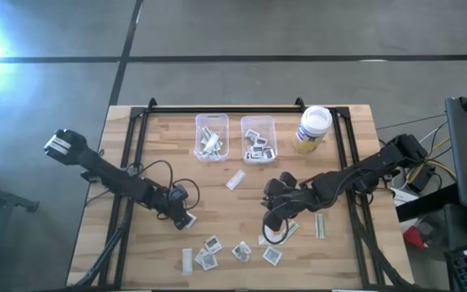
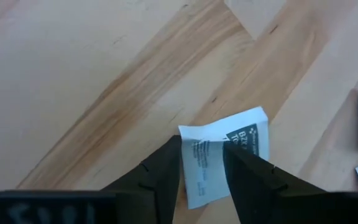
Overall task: Pick & Place First Aid Supplies
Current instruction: Put the gray towelette pack into the right transparent bin
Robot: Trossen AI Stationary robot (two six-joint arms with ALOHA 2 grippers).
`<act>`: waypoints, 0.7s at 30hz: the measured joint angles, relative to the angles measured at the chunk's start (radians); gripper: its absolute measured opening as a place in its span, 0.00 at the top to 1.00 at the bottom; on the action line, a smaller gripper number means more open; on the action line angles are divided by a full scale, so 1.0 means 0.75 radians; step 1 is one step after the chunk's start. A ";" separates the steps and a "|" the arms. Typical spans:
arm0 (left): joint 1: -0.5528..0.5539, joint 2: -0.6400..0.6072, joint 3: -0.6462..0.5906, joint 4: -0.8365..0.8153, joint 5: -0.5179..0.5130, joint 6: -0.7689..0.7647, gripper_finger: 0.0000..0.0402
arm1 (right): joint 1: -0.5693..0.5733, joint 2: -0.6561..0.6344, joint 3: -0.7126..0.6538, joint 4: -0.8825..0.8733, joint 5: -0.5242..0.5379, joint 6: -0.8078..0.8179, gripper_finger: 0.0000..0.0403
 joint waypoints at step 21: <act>-0.003 -0.001 -0.005 -0.006 -0.068 0.041 0.99 | 0.000 -0.001 0.000 0.000 0.001 0.000 0.84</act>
